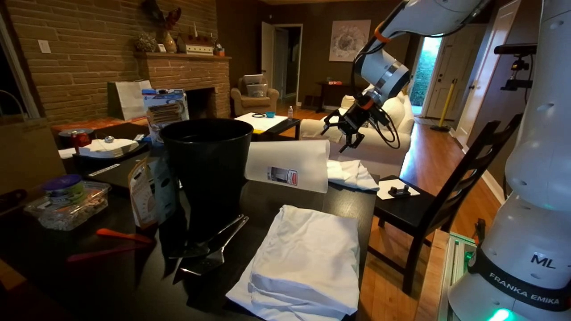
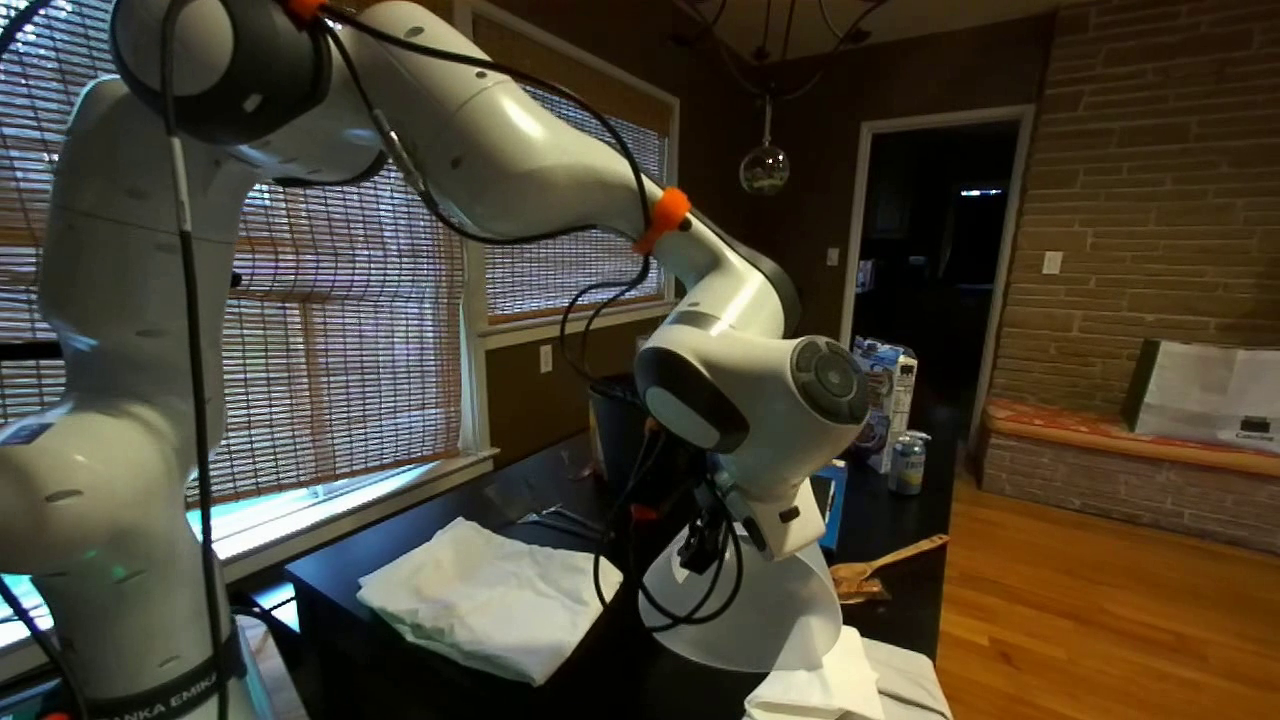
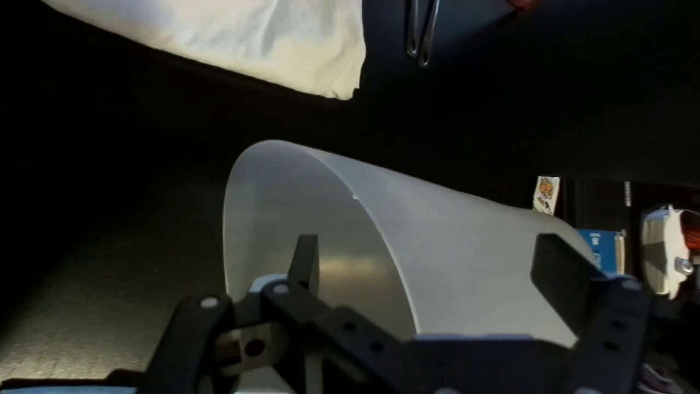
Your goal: Correctly position the white object
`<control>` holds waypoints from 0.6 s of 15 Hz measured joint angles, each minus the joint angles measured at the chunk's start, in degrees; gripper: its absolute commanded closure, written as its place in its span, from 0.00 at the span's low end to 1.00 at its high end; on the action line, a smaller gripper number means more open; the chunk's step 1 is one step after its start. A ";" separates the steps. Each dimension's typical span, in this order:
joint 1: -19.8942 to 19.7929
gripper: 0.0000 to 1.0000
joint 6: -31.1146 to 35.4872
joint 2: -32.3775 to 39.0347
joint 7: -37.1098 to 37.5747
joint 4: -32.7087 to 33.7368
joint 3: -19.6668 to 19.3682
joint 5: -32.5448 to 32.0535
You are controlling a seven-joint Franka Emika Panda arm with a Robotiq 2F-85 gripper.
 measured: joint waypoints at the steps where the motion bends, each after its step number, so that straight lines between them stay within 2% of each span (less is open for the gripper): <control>1: -0.29 0.00 -0.45 0.48 -2.07 0.11 0.17 1.93; 9: -1.83 0.00 -2.76 5.14 -13.81 2.40 0.45 10.71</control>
